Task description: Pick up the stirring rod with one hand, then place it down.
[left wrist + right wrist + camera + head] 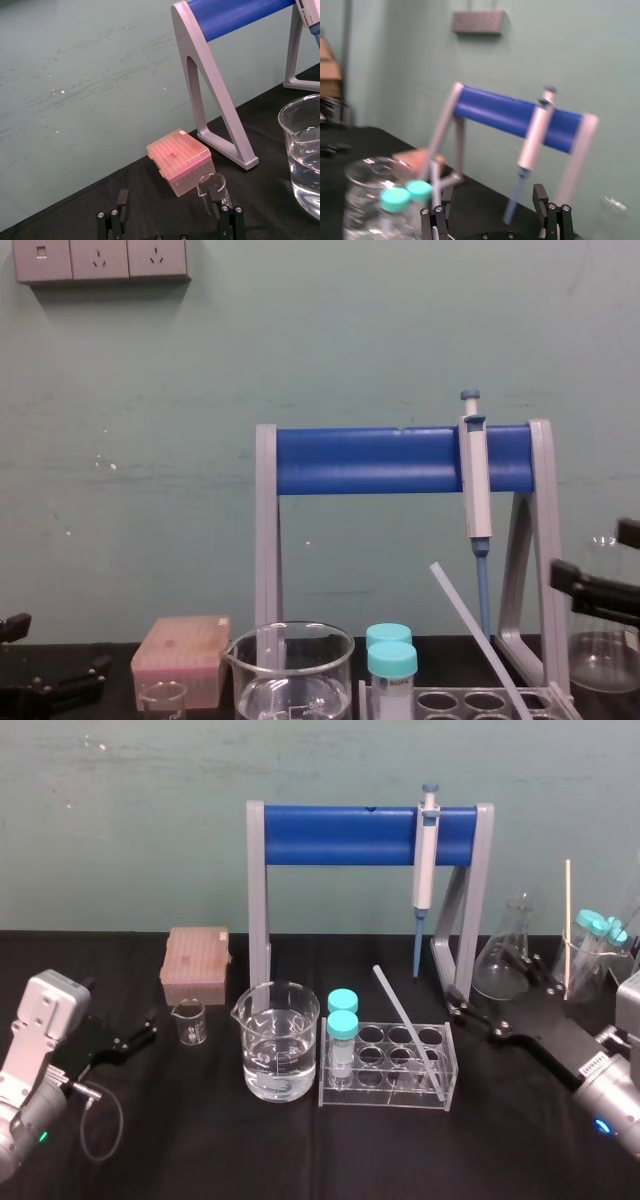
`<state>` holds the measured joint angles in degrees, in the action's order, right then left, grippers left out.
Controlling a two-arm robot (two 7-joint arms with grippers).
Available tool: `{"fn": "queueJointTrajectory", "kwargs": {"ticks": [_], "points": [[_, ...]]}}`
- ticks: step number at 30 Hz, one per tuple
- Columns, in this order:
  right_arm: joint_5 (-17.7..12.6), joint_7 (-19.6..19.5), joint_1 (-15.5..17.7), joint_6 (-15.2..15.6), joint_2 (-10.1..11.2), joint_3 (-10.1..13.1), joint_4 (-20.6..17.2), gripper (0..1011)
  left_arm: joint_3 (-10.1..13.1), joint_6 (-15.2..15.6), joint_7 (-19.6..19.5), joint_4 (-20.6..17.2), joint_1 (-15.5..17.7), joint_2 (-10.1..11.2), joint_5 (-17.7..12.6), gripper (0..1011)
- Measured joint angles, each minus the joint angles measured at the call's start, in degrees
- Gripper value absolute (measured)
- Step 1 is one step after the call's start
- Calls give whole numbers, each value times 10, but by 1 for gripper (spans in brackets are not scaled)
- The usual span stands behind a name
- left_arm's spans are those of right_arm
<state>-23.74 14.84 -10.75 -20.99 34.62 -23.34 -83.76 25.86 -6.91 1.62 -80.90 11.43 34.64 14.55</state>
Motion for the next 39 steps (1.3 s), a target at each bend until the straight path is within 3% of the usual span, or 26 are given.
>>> {"fn": "queueJointTrajectory", "kwargs": {"ticks": [6, 11, 18, 27, 39], "points": [[-26, 57, -20, 1, -13, -10, 8, 1002, 0, 0, 0, 0, 0, 0, 0, 1000], [-48, 95, -49, 48, -34, -20, 34, 1002, 0, 0, 0, 0, 0, 0, 0, 1000], [-59, 115, -76, 107, -53, -26, 63, 1002, 0, 0, 0, 0, 0, 0, 0, 1000], [-50, 148, -111, 157, -67, -39, 99, 1002, 0, 0, 0, 0, 0, 0, 0, 1000], [-26, 171, -128, 171, -80, -46, 119, 1002, 0, 0, 0, 0, 0, 0, 0, 1000]]}}
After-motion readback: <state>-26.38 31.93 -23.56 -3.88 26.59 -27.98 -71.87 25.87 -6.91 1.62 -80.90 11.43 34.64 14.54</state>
